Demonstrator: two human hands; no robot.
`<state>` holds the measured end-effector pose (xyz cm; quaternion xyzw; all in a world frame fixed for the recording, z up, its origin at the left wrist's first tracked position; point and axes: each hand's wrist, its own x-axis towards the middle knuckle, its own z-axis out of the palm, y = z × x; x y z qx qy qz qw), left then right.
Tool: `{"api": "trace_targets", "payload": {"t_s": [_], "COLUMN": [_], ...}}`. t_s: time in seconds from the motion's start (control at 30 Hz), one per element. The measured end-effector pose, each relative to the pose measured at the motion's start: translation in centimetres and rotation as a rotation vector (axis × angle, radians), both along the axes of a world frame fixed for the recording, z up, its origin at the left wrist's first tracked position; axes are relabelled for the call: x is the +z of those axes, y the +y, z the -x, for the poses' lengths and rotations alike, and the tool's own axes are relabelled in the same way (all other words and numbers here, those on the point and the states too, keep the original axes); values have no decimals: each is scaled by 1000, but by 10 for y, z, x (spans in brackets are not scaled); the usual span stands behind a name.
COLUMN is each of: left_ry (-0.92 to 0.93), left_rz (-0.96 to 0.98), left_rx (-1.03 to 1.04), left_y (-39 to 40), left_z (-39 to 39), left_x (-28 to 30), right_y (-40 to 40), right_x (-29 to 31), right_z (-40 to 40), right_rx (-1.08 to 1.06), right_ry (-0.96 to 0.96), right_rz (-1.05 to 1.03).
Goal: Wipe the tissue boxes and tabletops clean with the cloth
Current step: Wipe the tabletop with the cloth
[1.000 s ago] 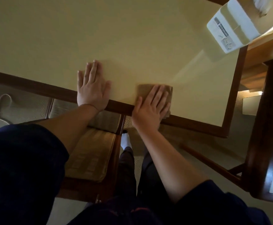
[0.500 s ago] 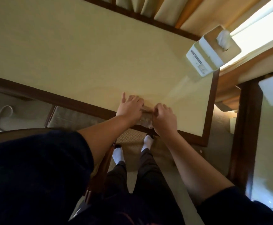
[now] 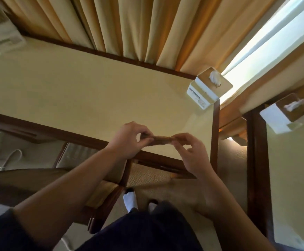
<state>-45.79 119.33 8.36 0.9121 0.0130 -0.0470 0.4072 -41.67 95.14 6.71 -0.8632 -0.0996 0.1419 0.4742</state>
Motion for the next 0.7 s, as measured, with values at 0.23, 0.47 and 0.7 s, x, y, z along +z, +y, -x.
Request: {"api": "trace_targets", "payload": {"t_s": [0.23,0.47,0.7], "left_ry": [-12,-153,-103], "left_rz": [258,268,132], "left_rx": [264,397,256], "left_y": [-14,-22,14], "left_z": [38,53,89], "left_x": [61,96,133], "right_y": [-9,-1,28], "right_x": [68,93,124], "right_z": [-16,-28,-12], "right_rx": [74,195,329], "right_ry": [10,-6,-92], "right_rz": [-201,-305,-352]}}
